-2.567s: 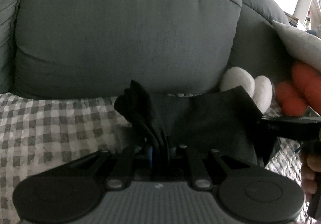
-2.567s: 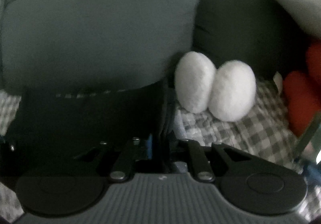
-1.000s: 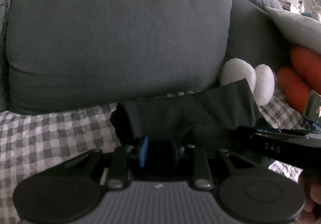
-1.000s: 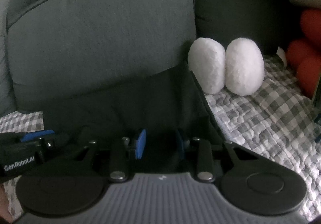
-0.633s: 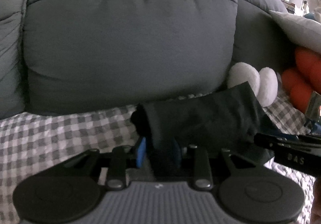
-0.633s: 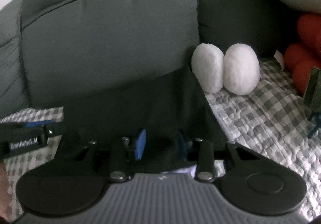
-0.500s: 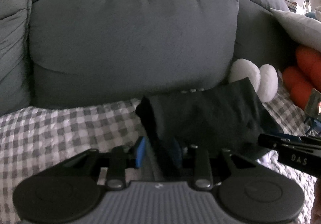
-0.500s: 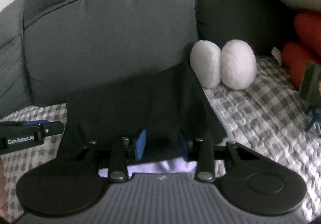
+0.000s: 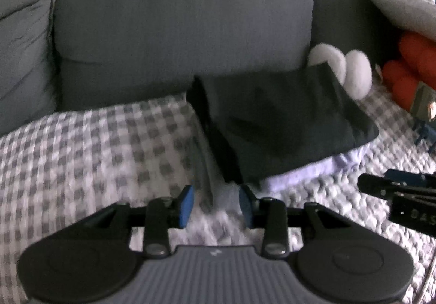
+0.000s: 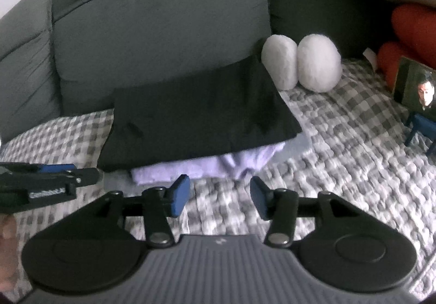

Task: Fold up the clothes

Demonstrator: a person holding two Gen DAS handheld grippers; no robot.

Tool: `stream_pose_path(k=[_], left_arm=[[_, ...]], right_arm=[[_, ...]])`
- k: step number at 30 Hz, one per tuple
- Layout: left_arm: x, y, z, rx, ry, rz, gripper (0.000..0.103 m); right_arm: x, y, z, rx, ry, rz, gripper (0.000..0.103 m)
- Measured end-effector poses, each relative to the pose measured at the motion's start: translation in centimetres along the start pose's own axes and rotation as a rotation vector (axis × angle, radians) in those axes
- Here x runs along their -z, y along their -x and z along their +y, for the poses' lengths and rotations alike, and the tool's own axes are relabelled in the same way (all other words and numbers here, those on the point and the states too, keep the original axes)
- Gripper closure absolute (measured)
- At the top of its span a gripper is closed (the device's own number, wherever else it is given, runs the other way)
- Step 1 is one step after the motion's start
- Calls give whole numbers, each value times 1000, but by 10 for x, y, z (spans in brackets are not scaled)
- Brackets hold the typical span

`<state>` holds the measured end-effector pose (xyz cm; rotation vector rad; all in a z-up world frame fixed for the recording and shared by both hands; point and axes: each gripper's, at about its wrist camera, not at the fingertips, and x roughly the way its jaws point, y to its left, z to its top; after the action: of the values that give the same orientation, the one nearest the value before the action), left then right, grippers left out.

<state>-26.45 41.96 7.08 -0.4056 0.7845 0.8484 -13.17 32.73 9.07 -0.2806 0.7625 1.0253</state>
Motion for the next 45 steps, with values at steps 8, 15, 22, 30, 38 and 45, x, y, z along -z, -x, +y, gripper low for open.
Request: stream_pose_path(k=[8,15,22,30,38,45], left_arm=[[18,2,-15,-40,-28,31,56],[23,6,-23,-80,-43,28,50],[26,8,-27,-112,-52,30,41],[26,8,-26,-130,-54,31,39],[26,9,-27,-136,-58,27,35],[25,9,-27,-146,-58,22,31]], right_arm=[[12,9,-5,-13,-14,-1,32],[17,10,-3,-10,30,10,24],[20,10,0,1,53,3,7],[20,11,-3,13,50,-8,5],[21,12,-5,23,46,-9,3],[22,12,-5,33,53,-6,1]])
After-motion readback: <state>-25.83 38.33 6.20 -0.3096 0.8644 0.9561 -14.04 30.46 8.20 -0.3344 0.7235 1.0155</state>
